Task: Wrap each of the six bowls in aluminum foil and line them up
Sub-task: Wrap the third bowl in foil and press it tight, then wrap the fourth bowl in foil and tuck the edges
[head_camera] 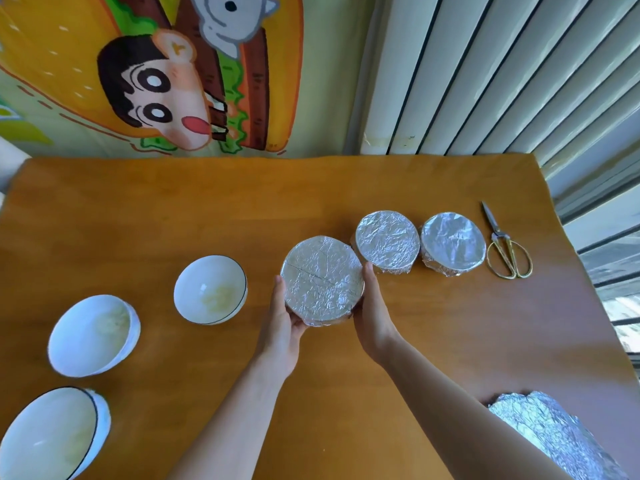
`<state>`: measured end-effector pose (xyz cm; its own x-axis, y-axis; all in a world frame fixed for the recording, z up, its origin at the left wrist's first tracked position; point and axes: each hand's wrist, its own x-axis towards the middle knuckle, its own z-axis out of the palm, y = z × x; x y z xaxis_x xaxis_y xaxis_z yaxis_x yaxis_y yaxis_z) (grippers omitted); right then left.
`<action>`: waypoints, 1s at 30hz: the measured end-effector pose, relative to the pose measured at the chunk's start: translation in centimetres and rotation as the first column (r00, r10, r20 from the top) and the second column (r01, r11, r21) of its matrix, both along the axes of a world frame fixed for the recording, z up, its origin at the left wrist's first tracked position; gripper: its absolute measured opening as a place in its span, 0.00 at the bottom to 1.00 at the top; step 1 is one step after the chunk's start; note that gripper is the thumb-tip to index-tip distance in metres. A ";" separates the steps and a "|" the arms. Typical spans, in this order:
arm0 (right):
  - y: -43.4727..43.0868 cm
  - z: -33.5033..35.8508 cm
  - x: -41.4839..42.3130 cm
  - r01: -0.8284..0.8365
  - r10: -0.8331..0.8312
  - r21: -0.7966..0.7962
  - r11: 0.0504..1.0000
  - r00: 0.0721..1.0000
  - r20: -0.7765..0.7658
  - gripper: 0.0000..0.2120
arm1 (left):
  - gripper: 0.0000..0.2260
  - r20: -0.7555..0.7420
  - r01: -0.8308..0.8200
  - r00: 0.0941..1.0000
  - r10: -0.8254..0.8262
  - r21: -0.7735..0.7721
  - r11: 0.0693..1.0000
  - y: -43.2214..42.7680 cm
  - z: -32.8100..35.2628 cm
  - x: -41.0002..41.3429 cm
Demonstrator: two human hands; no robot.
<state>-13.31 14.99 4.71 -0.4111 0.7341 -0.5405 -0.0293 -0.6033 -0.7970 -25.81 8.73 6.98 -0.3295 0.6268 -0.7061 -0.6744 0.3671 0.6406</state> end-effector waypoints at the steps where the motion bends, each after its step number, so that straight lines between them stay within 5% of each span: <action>1: 0.4 -0.8 -0.4 -0.012 0.012 -0.014 1.000 0.999 0.032 0.34 | 0.22 0.004 -0.002 1.000 0.002 -0.021 1.000 0.5 -0.7 -0.4; 10: 2.4 -6.5 -1.9 0.112 -0.089 -0.107 0.988 0.976 0.200 0.50 | 0.22 -0.048 0.017 0.999 -0.024 -0.148 0.989 3.7 -3.7 -2.0; 22: 3.8 -7.1 -3.3 0.197 -0.178 -0.061 0.979 0.956 0.235 0.42 | 0.17 -0.226 0.081 0.964 -0.143 -0.262 0.962 7.3 -6.2 -3.4; 27: 4.8 -6.9 -2.9 0.216 -0.202 -0.040 0.976 0.954 0.220 0.28 | 0.16 -0.217 0.070 0.967 -0.136 -0.289 0.955 8.0 -6.3 -3.3; 30: 5.1 -7.1 -3.1 0.225 -0.211 -0.039 0.974 0.953 0.218 0.33 | 0.16 -0.205 0.062 0.970 -0.131 -0.311 0.948 8.2 -6.0 -3.3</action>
<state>-16.41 20.10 -2.37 -0.1160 0.7550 -0.6453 -0.0006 -0.6498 -0.7601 -29.08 16.90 0.94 -0.4465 0.4333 -0.7829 -0.4810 0.6216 0.6183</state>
